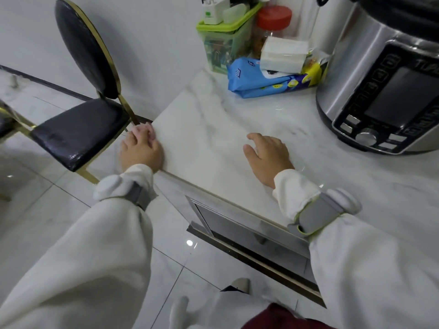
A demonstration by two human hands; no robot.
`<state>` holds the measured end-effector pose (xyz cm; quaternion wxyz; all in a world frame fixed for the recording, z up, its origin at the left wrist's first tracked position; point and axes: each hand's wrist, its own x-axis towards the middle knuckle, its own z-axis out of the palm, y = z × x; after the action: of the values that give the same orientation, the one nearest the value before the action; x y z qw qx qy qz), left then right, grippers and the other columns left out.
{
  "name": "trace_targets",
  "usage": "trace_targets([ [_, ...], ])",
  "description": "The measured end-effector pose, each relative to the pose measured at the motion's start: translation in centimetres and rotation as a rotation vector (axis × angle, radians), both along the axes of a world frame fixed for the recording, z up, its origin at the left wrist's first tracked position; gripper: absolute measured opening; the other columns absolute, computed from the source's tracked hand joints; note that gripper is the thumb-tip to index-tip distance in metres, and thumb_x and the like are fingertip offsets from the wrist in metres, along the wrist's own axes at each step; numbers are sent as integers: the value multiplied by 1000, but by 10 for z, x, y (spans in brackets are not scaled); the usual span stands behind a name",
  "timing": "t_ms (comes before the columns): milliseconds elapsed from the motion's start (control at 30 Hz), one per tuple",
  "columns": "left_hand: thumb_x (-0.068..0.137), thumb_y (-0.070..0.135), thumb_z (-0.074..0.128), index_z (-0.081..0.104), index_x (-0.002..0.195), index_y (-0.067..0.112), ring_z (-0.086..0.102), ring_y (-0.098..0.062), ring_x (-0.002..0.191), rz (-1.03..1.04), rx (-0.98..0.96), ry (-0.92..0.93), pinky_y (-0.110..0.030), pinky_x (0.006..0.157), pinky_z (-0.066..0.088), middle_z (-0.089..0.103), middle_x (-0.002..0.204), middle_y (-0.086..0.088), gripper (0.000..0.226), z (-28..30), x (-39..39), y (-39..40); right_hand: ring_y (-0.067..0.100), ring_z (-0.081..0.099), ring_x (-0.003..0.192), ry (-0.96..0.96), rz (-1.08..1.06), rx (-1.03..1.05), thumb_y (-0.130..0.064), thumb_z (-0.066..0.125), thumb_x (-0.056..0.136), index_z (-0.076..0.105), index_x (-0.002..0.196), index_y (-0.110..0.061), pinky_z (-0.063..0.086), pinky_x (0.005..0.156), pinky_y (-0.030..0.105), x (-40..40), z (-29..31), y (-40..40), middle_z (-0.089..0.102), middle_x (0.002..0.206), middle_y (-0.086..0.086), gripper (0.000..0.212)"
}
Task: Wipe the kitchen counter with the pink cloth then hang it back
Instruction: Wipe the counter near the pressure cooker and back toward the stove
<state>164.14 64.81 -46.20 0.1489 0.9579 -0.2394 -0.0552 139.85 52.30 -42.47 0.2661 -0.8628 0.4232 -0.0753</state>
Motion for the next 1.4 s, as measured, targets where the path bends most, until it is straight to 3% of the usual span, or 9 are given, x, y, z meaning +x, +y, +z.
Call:
trace_targets([
  [233, 90, 38, 36, 28, 146, 9, 33, -44, 133, -504, 31, -179, -49, 105, 32, 34, 148, -21, 64, -3, -163, -62, 31, 40, 129, -17, -33, 0, -32, 38, 97, 47, 132, -17, 29, 110, 42, 0, -4, -2, 53, 134, 10, 39],
  [433, 92, 39, 47, -1, 153, 14, -10, -25, 148, -890, 171, 93, -39, 119, -5, -2, 161, -8, 82, 14, -232, -96, 32, 38, 128, -144, -393, -9, -23, 42, 94, 54, 126, -12, 30, 109, 38, -36, -2, -26, 49, 136, 14, 35],
  [600, 103, 17, 32, 20, 150, 6, 48, -29, 126, -734, -143, 896, -27, 85, 47, 46, 137, -12, 50, 49, -214, -99, 32, 48, 118, -407, -543, 101, -22, 36, 96, 62, 111, -6, 35, 105, 40, -33, 4, -20, 60, 122, 15, 34],
  [700, 101, -1, 29, 24, 149, 21, 57, -23, 93, -451, -464, 1290, -32, 81, 48, 64, 107, -4, 54, 54, -210, -103, 30, 43, 127, -46, -365, -19, -31, 21, 94, 54, 120, -9, 25, 111, 45, -51, -7, -5, 55, 133, 11, 47],
  [833, 93, -2, 35, 49, 133, 14, 56, -20, 61, -221, -487, 1046, -23, 54, 44, 63, 79, -10, 46, 70, -241, -123, 32, 3, 146, 190, -151, -168, -42, 24, 96, 13, 149, -27, 3, 118, 48, -106, -29, 13, 10, 160, -8, 56],
  [933, 92, 8, 42, 61, 120, 7, 65, -25, 94, -299, -503, 801, -30, 73, 52, 67, 113, -18, 33, 69, -282, -142, 33, 0, 146, 280, -162, -201, -41, 29, 94, 13, 148, -27, 0, 118, 47, -159, -28, 7, 6, 160, -7, 58],
  [1067, 87, 8, 49, 61, 70, 11, 51, -21, 81, -335, -530, 825, -27, 64, 33, 58, 82, -16, 21, 61, -360, -149, 32, 4, 146, 314, -385, -173, -39, 33, 92, 16, 148, -28, 4, 120, 46, -272, -32, -8, 8, 160, -6, 60],
  [1267, 88, 8, 52, 53, 61, 17, 47, -22, 77, -403, -457, 859, -30, 72, 36, 55, 83, -13, 28, 47, -452, -144, 35, 10, 144, 367, -702, -134, -35, 37, 91, 17, 149, -21, 7, 120, 45, -400, -32, -15, 12, 160, 1, 62],
  [1400, 86, 7, 50, 60, 69, 12, 45, -22, 74, -453, -497, 806, -29, 72, 39, 54, 79, -11, 20, 56, -488, -141, 36, 6, 145, 348, -502, -156, -45, 30, 91, 15, 149, -19, 3, 120, 47, -377, -31, 4, 10, 160, 4, 66],
])
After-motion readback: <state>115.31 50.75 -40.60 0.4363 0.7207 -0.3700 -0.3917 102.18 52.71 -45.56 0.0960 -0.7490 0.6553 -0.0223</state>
